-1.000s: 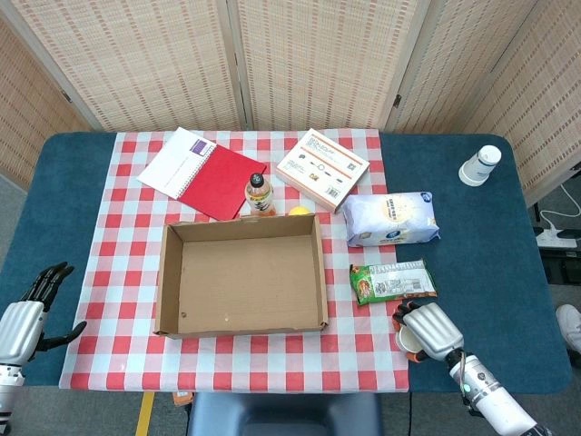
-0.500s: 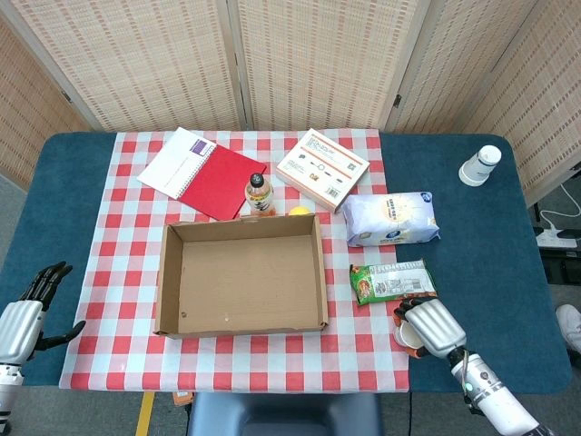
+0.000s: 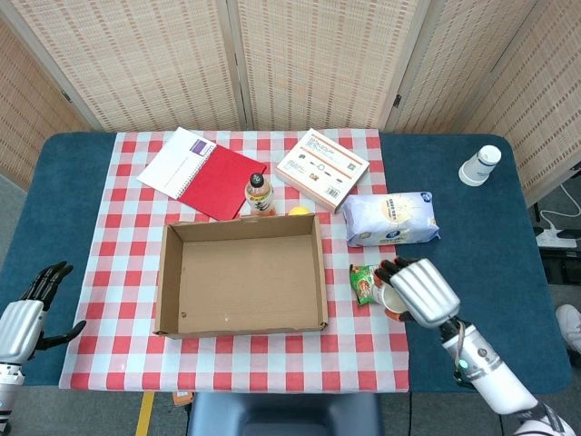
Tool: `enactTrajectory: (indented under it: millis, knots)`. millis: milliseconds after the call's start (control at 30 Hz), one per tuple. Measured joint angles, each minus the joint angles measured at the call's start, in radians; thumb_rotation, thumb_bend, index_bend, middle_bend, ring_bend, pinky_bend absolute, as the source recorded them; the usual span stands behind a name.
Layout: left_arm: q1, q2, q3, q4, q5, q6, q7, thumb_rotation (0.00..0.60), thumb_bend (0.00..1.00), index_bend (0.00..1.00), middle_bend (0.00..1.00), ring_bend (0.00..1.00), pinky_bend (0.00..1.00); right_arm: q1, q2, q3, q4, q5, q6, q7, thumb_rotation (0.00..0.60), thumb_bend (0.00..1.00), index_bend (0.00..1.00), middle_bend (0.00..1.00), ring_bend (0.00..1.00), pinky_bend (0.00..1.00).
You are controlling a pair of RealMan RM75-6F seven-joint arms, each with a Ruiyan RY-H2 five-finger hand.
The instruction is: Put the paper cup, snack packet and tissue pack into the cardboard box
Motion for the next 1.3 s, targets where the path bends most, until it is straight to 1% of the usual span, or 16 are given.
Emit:
enactTrajectory:
  millis: [133, 200, 267, 367, 533, 567, 600, 633, 700, 733, 767, 900, 967, 1033, 1133, 1300]
  knots:
    - [-0.003, -0.004, 0.003, 0.001, 0.003, -0.007, 0.009, 0.6, 0.23, 0.09, 0.03, 0.0, 0.22, 0.096, -0.03, 0.08, -0.037, 0.051, -0.051, -0.056, 0.6, 0.13, 0.73, 0.42, 0.43, 0.63]
    - [-0.003, -0.004, 0.003, 0.0, 0.004, -0.004, 0.009, 0.6, 0.23, 0.09, 0.03, 0.0, 0.22, 0.151, -0.072, 0.117, -0.039, 0.09, -0.079, -0.08, 0.6, 0.13, 0.74, 0.42, 0.43, 0.63]
    - [-0.001, -0.002, 0.001, 0.0, 0.003, 0.001, 0.007, 0.6, 0.23, 0.09, 0.03, 0.0, 0.22, 0.197, -0.119, 0.139, -0.03, 0.118, -0.096, -0.094, 0.6, 0.13, 0.74, 0.43, 0.43, 0.63]
    - [0.001, 0.0, 0.0, 0.0, 0.001, 0.004, 0.002, 0.6, 0.23, 0.09, 0.03, 0.0, 0.22, 0.267, -0.217, 0.168, 0.013, 0.157, -0.119, -0.108, 0.6, 0.13, 0.74, 0.43, 0.43, 0.63]
    - [0.002, 0.003, -0.001, -0.001, 0.002, 0.008, -0.007, 0.6, 0.23, 0.09, 0.03, 0.0, 0.22, 0.361, -0.403, 0.204, 0.162, 0.202, -0.145, -0.105, 0.6, 0.13, 0.72, 0.43, 0.43, 0.63]
    - [0.003, 0.005, -0.001, -0.001, 0.003, 0.011, -0.009, 0.6, 0.23, 0.09, 0.03, 0.0, 0.22, 0.379, -0.436, 0.211, 0.195, 0.209, -0.148, -0.103, 0.6, 0.12, 0.7, 0.43, 0.42, 0.63]
    - [0.004, 0.006, -0.001, -0.002, 0.004, 0.013, -0.012, 0.6, 0.23, 0.09, 0.03, 0.0, 0.22, 0.405, -0.479, 0.221, 0.238, 0.222, -0.154, -0.098, 0.6, 0.09, 0.63, 0.43, 0.39, 0.6]
    - [0.005, 0.007, -0.001, -0.002, 0.005, 0.016, -0.015, 0.6, 0.23, 0.09, 0.03, 0.0, 0.22, 0.426, -0.507, 0.227, 0.268, 0.235, -0.162, -0.095, 0.6, 0.06, 0.52, 0.39, 0.31, 0.51]
    - [0.006, 0.009, 0.0, -0.001, 0.009, 0.02, -0.023, 0.6, 0.23, 0.09, 0.03, 0.0, 0.22, 0.468, -0.543, 0.235, 0.313, 0.281, -0.196, -0.092, 0.6, 0.0, 0.15, 0.15, 0.07, 0.15]
    - [0.007, 0.01, 0.0, 0.0, 0.01, 0.02, -0.026, 0.6, 0.23, 0.09, 0.03, 0.0, 0.22, 0.478, -0.547, 0.237, 0.319, 0.307, -0.215, -0.095, 0.6, 0.0, 0.04, 0.04, 0.01, 0.03]
    - [0.007, 0.011, 0.001, 0.001, 0.011, 0.02, -0.03, 0.6, 0.23, 0.09, 0.03, 0.0, 0.22, 0.486, -0.546, 0.239, 0.32, 0.337, -0.232, -0.101, 0.6, 0.0, 0.0, 0.0, 0.0, 0.0]
    - [0.007, 0.013, 0.003, 0.005, 0.017, 0.021, -0.042, 0.6, 0.23, 0.09, 0.03, 0.0, 0.22, 0.526, -0.535, 0.247, 0.298, 0.463, -0.26, -0.148, 0.6, 0.0, 0.0, 0.0, 0.0, 0.0]
    - [0.007, 0.013, 0.003, 0.006, 0.018, 0.023, -0.044, 0.6, 0.23, 0.09, 0.03, 0.0, 0.22, 0.535, -0.53, 0.247, 0.286, 0.483, -0.254, -0.167, 0.6, 0.0, 0.0, 0.0, 0.0, 0.0]
    - [0.006, 0.013, 0.003, 0.006, 0.018, 0.023, -0.042, 0.6, 0.23, 0.09, 0.03, 0.0, 0.22, 0.535, -0.522, 0.245, 0.278, 0.467, -0.238, -0.17, 0.6, 0.0, 0.0, 0.0, 0.0, 0.0]
    - [0.006, 0.012, 0.004, 0.005, 0.019, 0.021, -0.039, 0.6, 0.23, 0.09, 0.03, 0.0, 0.22, 0.526, -0.491, 0.24, 0.252, 0.41, -0.204, -0.151, 0.6, 0.0, 0.0, 0.0, 0.0, 0.0]
    - [0.004, 0.009, 0.006, 0.006, 0.018, 0.017, -0.036, 0.6, 0.23, 0.09, 0.03, 0.0, 0.22, 0.475, -0.382, 0.224, 0.184, 0.326, -0.146, -0.107, 0.6, 0.0, 0.0, 0.0, 0.0, 0.0]
